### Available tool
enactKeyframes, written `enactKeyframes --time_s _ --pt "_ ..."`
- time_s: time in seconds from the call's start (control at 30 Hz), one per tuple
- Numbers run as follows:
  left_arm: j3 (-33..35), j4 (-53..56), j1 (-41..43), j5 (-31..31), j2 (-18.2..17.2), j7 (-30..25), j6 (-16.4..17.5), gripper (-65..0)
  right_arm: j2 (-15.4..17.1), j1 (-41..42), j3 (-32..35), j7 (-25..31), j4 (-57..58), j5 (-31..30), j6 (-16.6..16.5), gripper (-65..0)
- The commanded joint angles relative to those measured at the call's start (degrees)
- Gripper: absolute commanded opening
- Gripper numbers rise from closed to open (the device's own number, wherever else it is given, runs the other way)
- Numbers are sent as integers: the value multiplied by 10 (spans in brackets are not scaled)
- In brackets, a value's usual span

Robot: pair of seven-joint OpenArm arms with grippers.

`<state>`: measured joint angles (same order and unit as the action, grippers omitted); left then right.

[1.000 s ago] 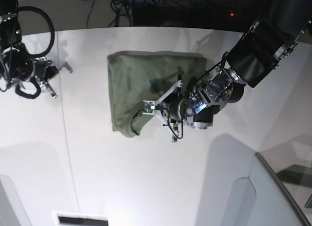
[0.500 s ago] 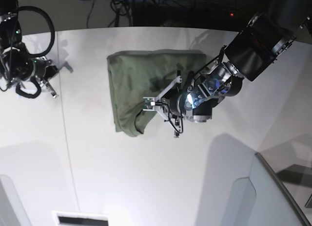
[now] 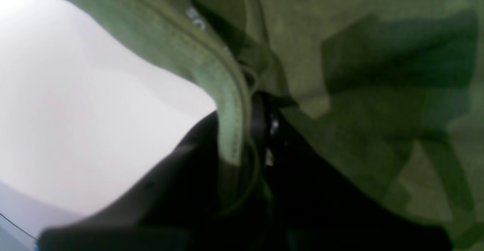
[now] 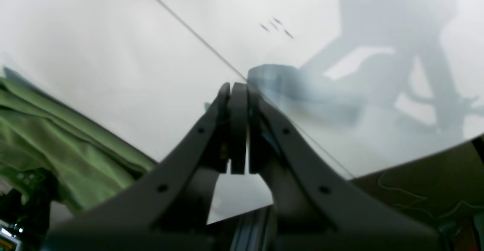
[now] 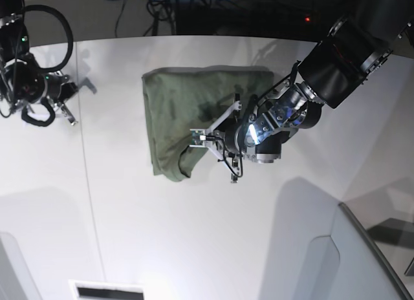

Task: Layout the t-shirt on the table in an organized manner, then fold the t-shirt properly
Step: 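Tuck and press the shirt edge under with the left gripper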

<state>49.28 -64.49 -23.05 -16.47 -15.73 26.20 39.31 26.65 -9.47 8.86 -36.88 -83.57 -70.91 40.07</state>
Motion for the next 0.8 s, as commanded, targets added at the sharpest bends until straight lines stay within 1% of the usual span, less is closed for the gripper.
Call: enactKeyframes --time_s 0.0,0.1,0.17,0.23,0.27,0.37,0.6,0.77 --pt "-1 -3 -14 -6 -2 10 7 -647 9 6 -3 2 -10 -3 -1 -650" --pt "-1 -2 -21 -6 -2 10 7 -446 9 6 -3 2 -10 -3 -1 -650" --pt "-2 -3 -22 -6 -2 10 7 -339 9 6 -2 2 -10 -3 -1 -650" --pt "-2 -3 -33 -7 -2 10 7 -265 9 6 -2 1 -10 -3 -1 -650" --pt "-2 -1 -37 -7 -2 10 7 -244 9 6 -2 1 -10 -3 -1 -650" --pt "-2 -3 -48 -7 -2 10 7 -209 9 6 -2 1 -10 -3 -1 -650" --pt "-2 -3 -99 -5 -2 10 7 -207 8 6 -2 1 -10 -3 -1 -650" --pt "-2 -3 -115 -2 -2 10 7 -207 8 6 -2 1 -10 -3 -1 -650"
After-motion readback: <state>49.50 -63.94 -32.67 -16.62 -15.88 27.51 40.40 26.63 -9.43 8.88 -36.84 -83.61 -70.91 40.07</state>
